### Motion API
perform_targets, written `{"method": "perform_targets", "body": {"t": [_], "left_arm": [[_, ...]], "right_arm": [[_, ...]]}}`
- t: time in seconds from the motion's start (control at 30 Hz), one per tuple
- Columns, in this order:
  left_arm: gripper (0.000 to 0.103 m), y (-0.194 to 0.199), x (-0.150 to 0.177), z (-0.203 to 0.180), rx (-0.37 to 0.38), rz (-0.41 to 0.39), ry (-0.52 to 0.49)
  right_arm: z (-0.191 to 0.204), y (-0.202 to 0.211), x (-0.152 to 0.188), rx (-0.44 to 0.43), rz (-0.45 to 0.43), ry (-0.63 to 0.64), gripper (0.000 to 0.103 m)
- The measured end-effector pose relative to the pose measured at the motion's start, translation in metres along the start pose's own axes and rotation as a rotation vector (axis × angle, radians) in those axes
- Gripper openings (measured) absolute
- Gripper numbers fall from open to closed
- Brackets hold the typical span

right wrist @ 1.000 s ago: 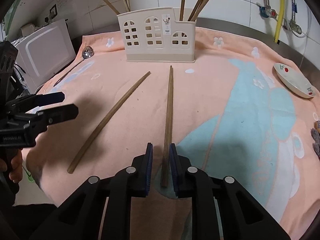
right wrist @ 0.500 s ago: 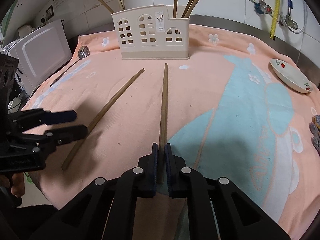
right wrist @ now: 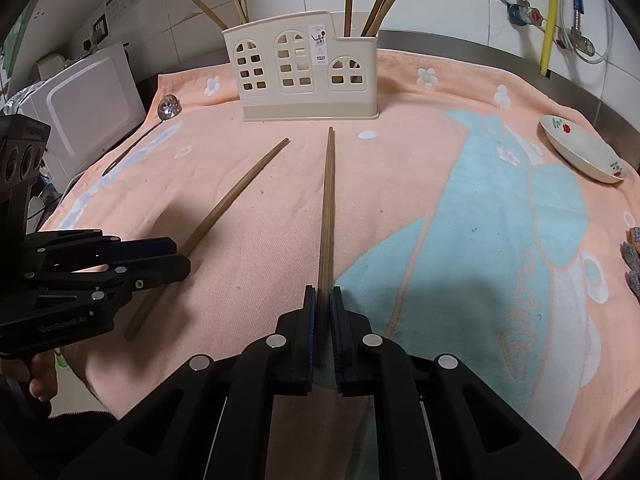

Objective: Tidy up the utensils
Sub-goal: 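Close the left tool on a chopstick while the right tool grasps the last one, then lift both held chopsticks and carry them above the white holder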

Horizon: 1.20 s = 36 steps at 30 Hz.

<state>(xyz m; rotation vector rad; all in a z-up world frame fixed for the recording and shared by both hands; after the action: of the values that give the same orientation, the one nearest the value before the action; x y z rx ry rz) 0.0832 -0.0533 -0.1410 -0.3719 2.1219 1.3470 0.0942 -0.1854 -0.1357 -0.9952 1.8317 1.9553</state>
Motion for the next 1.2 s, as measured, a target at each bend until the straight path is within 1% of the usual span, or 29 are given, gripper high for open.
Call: {"method": "perform_targets", "body": {"t": [0.17, 0.33, 0.37, 0.4, 0.47, 0.6, 0.77, 0.9, 1.07, 1.2], "left_arm": [[0.018, -0.002, 0.001, -0.001, -0.024, 0.012, -0.013], [0.018, -0.004, 0.0, -0.003, -0.05, 0.025, -0.03], [0.016, -0.004, 0.0, -0.002, -0.05, 0.023, -0.024], [0.01, -0.004, -0.001, -0.001, -0.058, 0.02, -0.018], [0.008, -0.003, -0.002, 0.002, -0.073, 0.015, -0.016], [0.007, 0.005, -0.006, 0.006, -0.07, -0.003, -0.016], [0.006, 0.023, -0.02, 0.011, -0.072, -0.052, -0.026], [0.006, 0.042, -0.036, 0.012, -0.071, -0.108, -0.047], [0.006, 0.064, -0.062, 0.012, -0.05, -0.179, -0.07], [0.006, 0.072, -0.082, 0.011, -0.03, -0.216, -0.082]], "right_arm": [[0.0, 0.0, 0.0, -0.002, 0.0, -0.002, 0.007], [0.001, 0.0, 0.0, -0.001, -0.004, -0.004, 0.007], [0.001, 0.0, 0.0, -0.001, -0.006, -0.005, 0.007], [0.002, 0.0, 0.001, 0.0, -0.007, -0.005, 0.007], [0.002, 0.001, 0.0, 0.0, -0.009, -0.007, 0.007], [-0.001, 0.008, -0.004, 0.009, -0.033, -0.008, 0.007], [-0.002, 0.025, -0.018, 0.019, -0.092, 0.0, 0.007], [-0.004, 0.046, -0.037, 0.02, -0.164, 0.006, 0.007], [-0.007, 0.065, -0.063, 0.013, -0.241, 0.006, 0.007], [-0.007, 0.075, -0.086, -0.001, -0.293, 0.001, 0.007]]}}
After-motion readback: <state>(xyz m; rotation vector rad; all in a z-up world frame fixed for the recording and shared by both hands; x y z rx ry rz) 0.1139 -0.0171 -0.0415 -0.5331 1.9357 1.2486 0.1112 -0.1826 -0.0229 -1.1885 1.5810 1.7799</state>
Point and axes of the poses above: each gripper's, at about its wrist camera, not at the fingertips, and y roughly against the way its jaws point, z to its left, x to its underside, the point moved 4 cm from there along -y, roughly the way its jaws point, and after that the axes turned 11 degrees about x, right-handed, at the moved point
